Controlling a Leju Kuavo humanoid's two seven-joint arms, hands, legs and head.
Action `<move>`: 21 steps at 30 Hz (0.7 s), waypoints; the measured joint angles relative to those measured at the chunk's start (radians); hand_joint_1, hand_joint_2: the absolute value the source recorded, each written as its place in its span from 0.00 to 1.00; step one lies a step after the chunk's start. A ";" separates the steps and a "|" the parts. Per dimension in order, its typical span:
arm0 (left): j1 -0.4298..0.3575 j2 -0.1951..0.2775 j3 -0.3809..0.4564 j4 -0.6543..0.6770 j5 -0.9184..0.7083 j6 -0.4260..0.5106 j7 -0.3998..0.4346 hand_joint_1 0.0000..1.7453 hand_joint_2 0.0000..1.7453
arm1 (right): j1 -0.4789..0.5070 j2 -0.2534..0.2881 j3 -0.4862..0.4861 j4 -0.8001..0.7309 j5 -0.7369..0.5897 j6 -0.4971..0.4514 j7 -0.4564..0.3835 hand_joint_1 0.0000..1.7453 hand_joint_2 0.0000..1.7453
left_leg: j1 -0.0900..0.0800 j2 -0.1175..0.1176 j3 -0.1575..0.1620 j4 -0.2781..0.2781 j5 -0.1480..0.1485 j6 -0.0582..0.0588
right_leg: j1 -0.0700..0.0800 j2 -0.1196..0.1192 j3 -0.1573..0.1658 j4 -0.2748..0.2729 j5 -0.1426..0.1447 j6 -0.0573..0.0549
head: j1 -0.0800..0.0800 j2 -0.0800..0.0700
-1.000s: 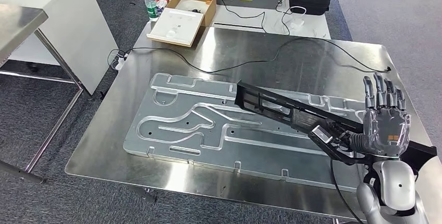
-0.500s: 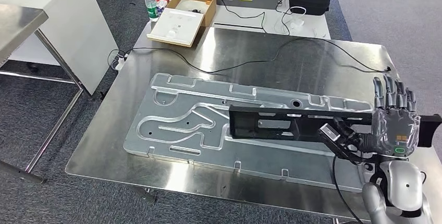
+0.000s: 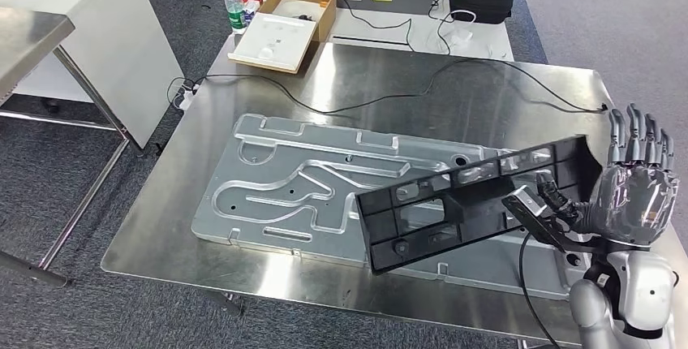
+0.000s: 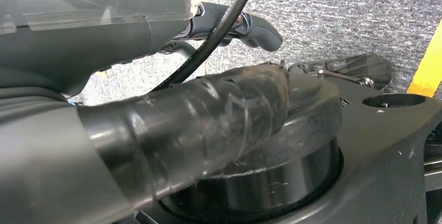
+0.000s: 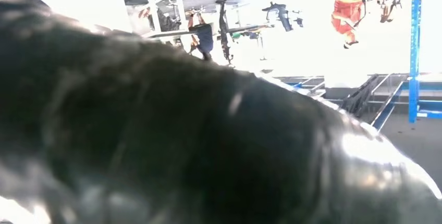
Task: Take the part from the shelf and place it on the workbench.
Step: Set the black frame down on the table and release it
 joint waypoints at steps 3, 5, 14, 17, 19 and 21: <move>0.000 -0.002 0.000 0.000 0.000 0.000 0.000 0.00 0.00 | 0.000 0.002 -0.002 -0.004 0.000 0.000 0.002 0.00 0.00 | 0.000 0.000 0.000 0.000 0.000 0.000 | 0.000 0.000 0.000 0.000 0.000 0.000 | 0.000 0.000; 0.000 -0.003 0.000 0.000 0.000 0.001 0.000 0.00 0.00 | 0.000 0.003 -0.005 -0.005 0.000 0.001 0.006 0.00 0.00 | 0.000 0.000 0.000 0.000 0.000 0.000 | 0.000 0.000 0.000 0.000 0.000 0.000 | 0.000 0.000; -0.006 -0.003 0.000 0.000 0.007 0.001 0.002 0.00 0.00 | -0.025 -0.026 -0.059 0.085 0.102 0.180 0.109 0.00 0.00 | 0.000 0.000 0.000 0.000 0.000 0.000 | 0.000 0.000 0.001 0.000 0.000 0.000 | 0.000 0.000; -0.009 -0.003 0.000 0.000 0.016 0.000 0.006 0.00 0.00 | -0.045 -0.058 -0.090 0.165 0.138 0.195 0.109 0.00 0.00 | 0.000 0.000 -0.001 0.000 0.000 0.000 | -0.001 0.000 0.001 0.000 0.000 0.000 | 0.000 0.000; -0.010 -0.003 0.000 0.000 0.023 -0.002 0.007 0.00 0.00 | -0.056 -0.072 -0.102 0.193 0.128 0.185 0.092 0.00 0.00 | -0.001 0.000 -0.002 0.000 0.000 0.000 | -0.002 0.000 0.001 0.000 0.000 0.000 | 0.000 0.000; -0.012 -0.003 0.000 0.000 0.029 -0.004 0.005 0.00 0.00 | -0.065 -0.079 -0.103 0.196 0.099 0.175 0.076 0.00 0.00 | 0.000 0.001 -0.002 0.000 0.000 0.000 | -0.003 0.000 0.001 0.000 0.000 0.000 | 0.000 0.000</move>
